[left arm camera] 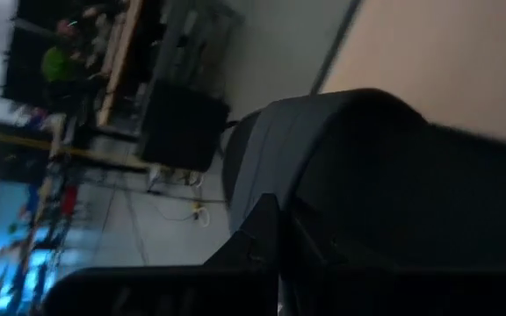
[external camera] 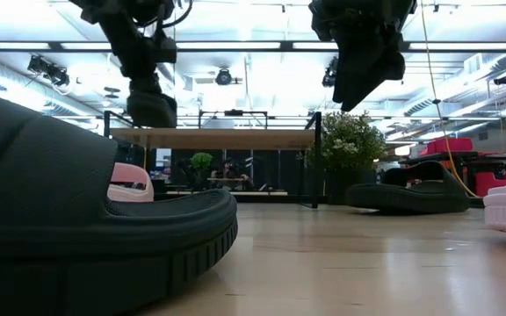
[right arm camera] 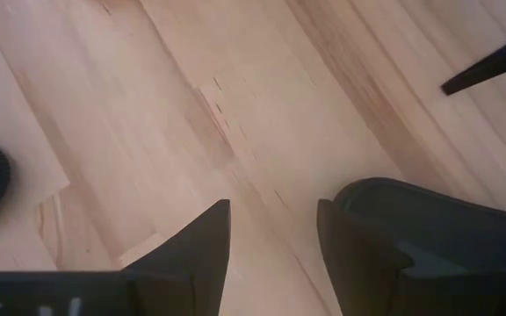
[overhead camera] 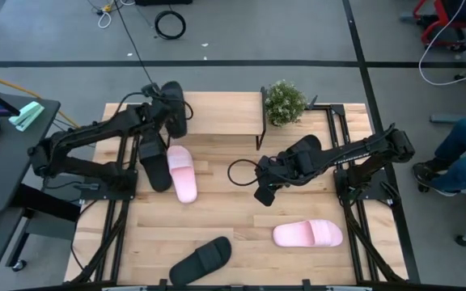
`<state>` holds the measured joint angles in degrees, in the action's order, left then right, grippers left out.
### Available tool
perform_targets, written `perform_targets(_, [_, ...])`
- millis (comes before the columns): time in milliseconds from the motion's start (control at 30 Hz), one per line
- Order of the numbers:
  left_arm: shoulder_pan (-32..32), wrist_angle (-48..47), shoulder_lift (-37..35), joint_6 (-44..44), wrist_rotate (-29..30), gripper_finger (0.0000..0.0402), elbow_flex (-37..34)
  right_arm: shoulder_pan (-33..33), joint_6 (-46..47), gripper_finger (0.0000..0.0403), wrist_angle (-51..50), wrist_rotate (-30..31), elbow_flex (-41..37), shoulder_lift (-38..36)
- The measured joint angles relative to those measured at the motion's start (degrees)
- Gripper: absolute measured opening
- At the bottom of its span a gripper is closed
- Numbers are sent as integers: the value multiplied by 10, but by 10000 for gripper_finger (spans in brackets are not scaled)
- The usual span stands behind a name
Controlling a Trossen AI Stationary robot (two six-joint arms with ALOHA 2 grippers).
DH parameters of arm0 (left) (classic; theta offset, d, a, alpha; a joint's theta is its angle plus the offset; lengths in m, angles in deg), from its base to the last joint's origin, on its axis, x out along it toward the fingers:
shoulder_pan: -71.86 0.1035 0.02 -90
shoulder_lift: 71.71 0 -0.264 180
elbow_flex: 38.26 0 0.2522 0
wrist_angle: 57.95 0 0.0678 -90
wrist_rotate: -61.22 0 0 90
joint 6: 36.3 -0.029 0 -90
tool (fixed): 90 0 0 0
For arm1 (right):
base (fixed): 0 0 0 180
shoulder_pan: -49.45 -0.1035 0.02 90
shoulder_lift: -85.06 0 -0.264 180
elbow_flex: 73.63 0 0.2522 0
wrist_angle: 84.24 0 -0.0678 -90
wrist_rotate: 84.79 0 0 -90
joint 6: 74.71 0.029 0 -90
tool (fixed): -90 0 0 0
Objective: Pick and place slides into the shelf
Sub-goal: Put the middle black slipper on the shelf
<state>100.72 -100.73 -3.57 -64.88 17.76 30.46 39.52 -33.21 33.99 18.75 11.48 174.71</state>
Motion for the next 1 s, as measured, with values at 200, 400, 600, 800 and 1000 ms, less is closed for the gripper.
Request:
perform_targets(200, [18, 16, 0, -51, -15, 11, 0, 0, -1, 177, 0, 8, 0, 0])
perform_targets(400, [36, 15, 0, -39, -49, 11, 0, 0, -1, 177, 0, 9, 0, 0])
perform_targets(600, [66, 14, 0, -20, -92, 13, 0, 0, -1, 177, 0, 9, 0, 0])
perform_targets(800, [53, 19, 1, -20, -108, 11, 0, 0, -1, 177, 0, 9, 0, 0])
perform_targets(1000, [44, 44, 2, -32, -116, 11, -1, 0, -1, 177, 0, 9, 0, 0])
